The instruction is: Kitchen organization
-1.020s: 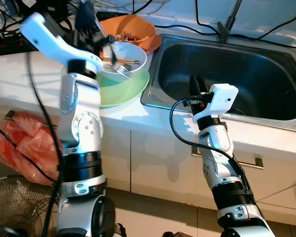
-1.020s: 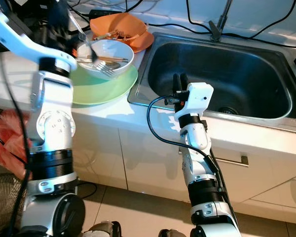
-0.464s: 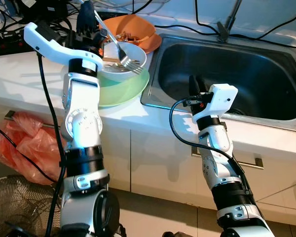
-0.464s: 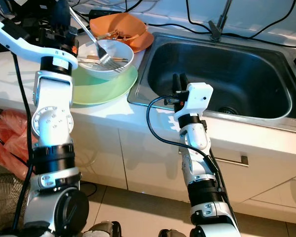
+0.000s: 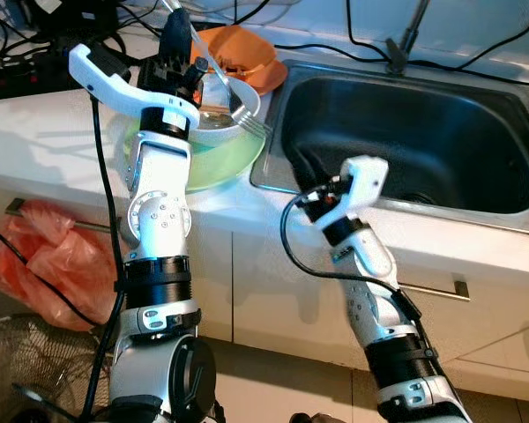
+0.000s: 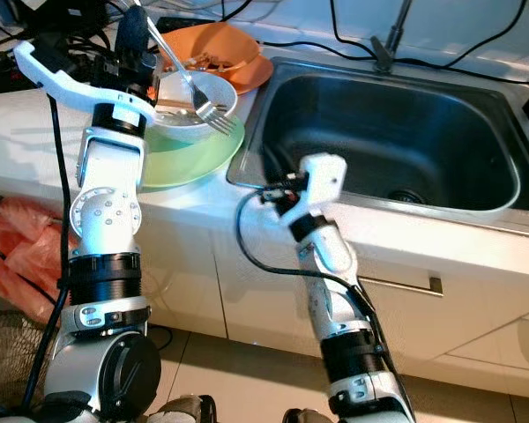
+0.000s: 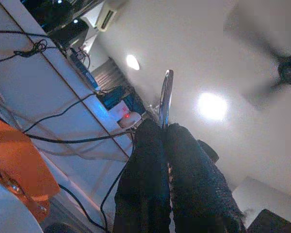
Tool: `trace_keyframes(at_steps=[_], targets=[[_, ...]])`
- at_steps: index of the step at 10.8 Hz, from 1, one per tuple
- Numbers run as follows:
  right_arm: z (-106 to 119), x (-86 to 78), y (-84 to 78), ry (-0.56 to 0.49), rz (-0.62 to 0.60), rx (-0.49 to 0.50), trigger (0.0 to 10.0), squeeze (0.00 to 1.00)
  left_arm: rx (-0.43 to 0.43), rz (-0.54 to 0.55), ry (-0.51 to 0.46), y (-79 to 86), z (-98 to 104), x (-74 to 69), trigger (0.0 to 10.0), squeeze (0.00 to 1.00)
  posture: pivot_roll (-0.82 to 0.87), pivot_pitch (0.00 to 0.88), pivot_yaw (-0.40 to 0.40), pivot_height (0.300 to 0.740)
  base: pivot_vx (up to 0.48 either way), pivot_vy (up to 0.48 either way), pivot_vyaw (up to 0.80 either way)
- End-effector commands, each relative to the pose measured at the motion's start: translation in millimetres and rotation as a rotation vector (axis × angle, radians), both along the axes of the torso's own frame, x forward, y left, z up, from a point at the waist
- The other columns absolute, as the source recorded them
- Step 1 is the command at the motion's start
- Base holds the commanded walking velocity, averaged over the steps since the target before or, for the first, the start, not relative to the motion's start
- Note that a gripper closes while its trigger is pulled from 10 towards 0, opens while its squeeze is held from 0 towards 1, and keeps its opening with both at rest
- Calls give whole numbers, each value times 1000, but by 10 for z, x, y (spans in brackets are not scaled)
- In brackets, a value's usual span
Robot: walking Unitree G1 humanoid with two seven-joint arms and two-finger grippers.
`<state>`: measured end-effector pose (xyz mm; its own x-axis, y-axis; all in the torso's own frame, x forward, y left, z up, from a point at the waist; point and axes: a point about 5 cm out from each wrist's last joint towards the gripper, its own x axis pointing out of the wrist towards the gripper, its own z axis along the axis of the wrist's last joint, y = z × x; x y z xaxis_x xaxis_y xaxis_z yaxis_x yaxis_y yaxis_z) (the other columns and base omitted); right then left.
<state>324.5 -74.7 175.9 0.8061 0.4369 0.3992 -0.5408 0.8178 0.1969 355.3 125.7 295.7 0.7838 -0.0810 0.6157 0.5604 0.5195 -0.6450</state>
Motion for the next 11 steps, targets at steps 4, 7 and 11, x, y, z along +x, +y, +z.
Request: trace_keyframes(at_steps=[4,7,11], targets=[[-1,-65,-1,26,80,44,10000,1000,-4,-47,-47,-146,115,-8,10000,0,138,111,-37,740,0,0,0],[-4,-74,1,30,91,33,10000,0,3,-47,-43,-144,95,-5,10000,0,137,107,-35,740,0,0,0],[18,-110,22,37,136,48,10000,0,18,-59,-10,-186,-11,17,10000,0,132,107,-29,740,0,0,0]])
